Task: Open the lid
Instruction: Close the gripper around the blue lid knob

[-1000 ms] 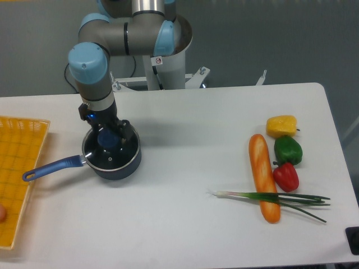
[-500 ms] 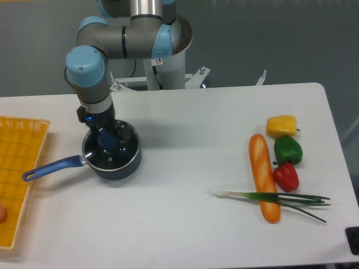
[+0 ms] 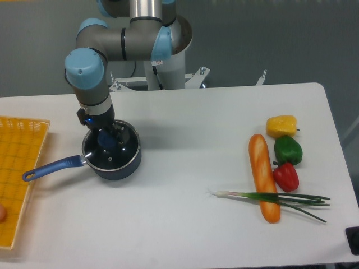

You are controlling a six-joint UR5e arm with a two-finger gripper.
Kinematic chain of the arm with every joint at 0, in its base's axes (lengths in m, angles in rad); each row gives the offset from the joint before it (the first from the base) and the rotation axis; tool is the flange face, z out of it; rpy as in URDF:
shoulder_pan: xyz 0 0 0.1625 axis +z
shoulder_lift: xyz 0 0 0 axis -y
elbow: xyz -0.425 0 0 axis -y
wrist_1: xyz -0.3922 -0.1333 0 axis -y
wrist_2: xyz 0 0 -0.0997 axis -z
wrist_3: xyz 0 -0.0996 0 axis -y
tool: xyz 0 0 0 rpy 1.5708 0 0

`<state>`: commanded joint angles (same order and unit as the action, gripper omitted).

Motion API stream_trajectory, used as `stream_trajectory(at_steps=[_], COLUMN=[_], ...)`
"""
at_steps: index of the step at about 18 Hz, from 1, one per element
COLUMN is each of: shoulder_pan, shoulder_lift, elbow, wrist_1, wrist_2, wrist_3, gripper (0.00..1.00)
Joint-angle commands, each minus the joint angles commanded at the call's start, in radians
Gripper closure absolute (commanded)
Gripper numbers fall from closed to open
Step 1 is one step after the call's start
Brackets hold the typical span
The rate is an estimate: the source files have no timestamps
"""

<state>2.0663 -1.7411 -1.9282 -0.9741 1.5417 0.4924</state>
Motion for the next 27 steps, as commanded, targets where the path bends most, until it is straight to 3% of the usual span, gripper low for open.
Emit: stream_trajectory(at_steps=[7, 13, 24, 27], shoulder_pan=[-0.002, 0.0, 0.024, 0.06], shoulder_lift=[0.0, 0.0, -0.005, 0.006], elbow=[0.005, 0.011, 0.055, 0.063], wrist_1=[-0.002, -0.003, -0.017, -0.066], wrist_2=[0.0, 0.002, 0.005, 0.005], wrist_3=[0.0, 0.0, 0.009, 0.055], gripper=[0.38, 0.6, 0.6, 0.6])
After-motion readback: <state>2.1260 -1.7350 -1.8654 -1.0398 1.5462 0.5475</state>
